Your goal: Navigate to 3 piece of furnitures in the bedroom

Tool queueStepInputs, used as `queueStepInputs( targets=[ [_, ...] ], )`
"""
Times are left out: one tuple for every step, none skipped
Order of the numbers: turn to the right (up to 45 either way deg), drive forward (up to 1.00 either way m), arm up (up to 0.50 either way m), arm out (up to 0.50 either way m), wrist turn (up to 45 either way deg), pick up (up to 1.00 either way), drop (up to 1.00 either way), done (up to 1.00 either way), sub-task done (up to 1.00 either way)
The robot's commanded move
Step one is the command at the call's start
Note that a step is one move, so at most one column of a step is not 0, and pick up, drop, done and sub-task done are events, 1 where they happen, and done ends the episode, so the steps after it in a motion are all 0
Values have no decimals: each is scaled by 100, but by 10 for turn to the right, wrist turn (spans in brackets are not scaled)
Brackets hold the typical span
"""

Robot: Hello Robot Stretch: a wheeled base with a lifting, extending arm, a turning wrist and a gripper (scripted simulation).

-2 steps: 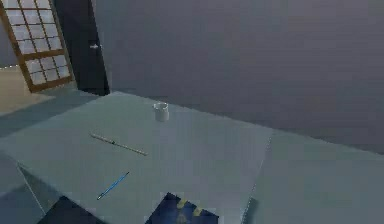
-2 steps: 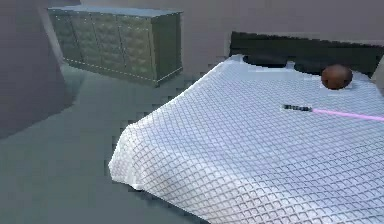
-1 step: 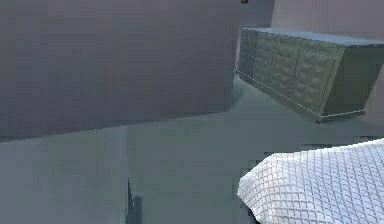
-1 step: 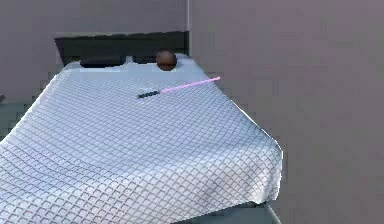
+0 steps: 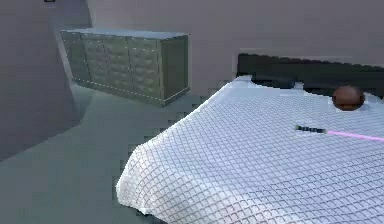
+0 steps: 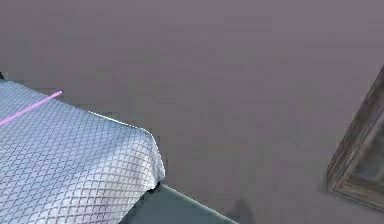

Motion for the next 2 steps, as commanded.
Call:
queueStepInputs(
  targets=[
    [270,0,0,0,0,0,0,0,0],
    [0,15,0,0,0,0,0,0,0]
  ],
)
